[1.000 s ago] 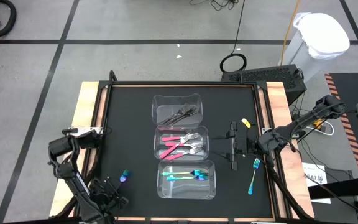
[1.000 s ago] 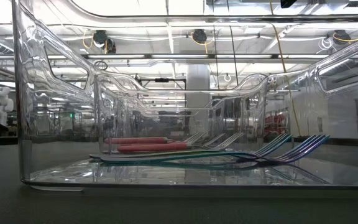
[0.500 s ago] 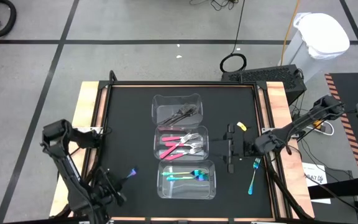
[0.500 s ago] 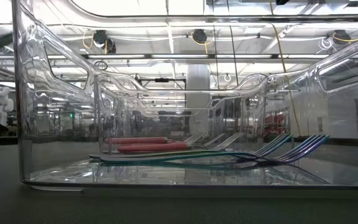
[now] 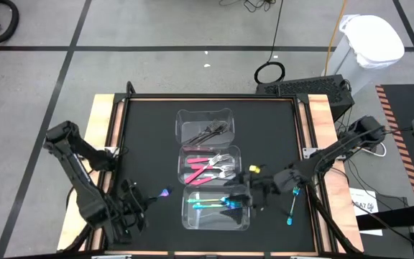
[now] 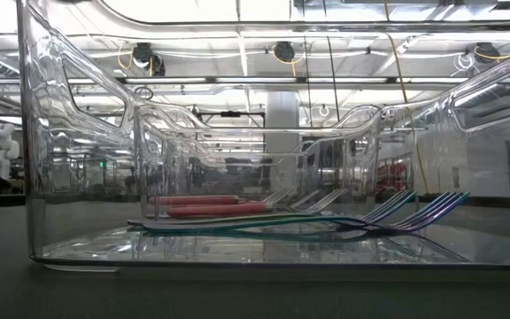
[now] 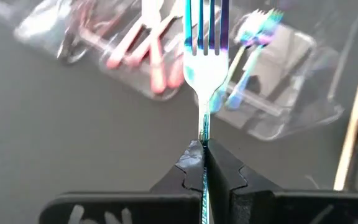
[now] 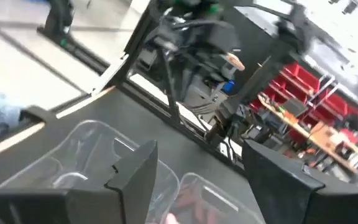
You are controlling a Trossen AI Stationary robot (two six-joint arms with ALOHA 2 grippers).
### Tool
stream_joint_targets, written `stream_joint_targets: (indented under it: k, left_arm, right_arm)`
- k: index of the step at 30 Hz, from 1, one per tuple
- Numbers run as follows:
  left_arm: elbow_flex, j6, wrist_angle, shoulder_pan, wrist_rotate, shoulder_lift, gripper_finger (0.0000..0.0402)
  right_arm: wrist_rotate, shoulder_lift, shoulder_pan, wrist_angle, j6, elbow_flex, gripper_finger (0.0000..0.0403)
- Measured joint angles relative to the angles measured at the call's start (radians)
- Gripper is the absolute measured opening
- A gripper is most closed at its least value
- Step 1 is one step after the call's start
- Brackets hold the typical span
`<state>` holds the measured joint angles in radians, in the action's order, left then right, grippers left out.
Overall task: Sort silverware by color (type)
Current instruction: Put the left blue fork into the bottom transparent bin
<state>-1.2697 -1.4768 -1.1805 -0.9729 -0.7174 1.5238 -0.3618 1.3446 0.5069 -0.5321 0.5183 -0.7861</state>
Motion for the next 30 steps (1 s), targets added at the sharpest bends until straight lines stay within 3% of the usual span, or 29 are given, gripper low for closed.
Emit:
stream_joint_targets:
  k: [7, 12, 20, 26, 30]
  left_arm:
    - [0.0, 0.46, 0.285, 0.092, 0.018, -0.053, 0.0]
    - [-0.001, 0.716, 0.494, 0.16, 0.141, -0.053, 0.0]
    - [-0.001, 0.831, 0.537, 0.209, 0.217, -0.051, 0.0]
    - [-0.001, 0.832, 0.552, 0.216, 0.246, -0.005, 0.0]
    - [0.0, 0.837, 0.572, 0.23, 0.33, 0.036, 0.0]
  right_arm:
    - [-0.002, 0.171, 0.002, 0.067, 0.147, -0.152, 0.0231]
    - [-0.021, 0.249, 0.013, 0.128, 0.193, -0.254, 0.0231]
    - [-0.231, 0.322, 0.073, 0.132, 0.338, -0.345, 0.0231]
    - [-0.241, 0.336, 0.101, 0.128, 0.378, -0.375, 0.0231]
    - [-0.24, 0.336, 0.107, 0.126, 0.387, -0.382, 0.0231]
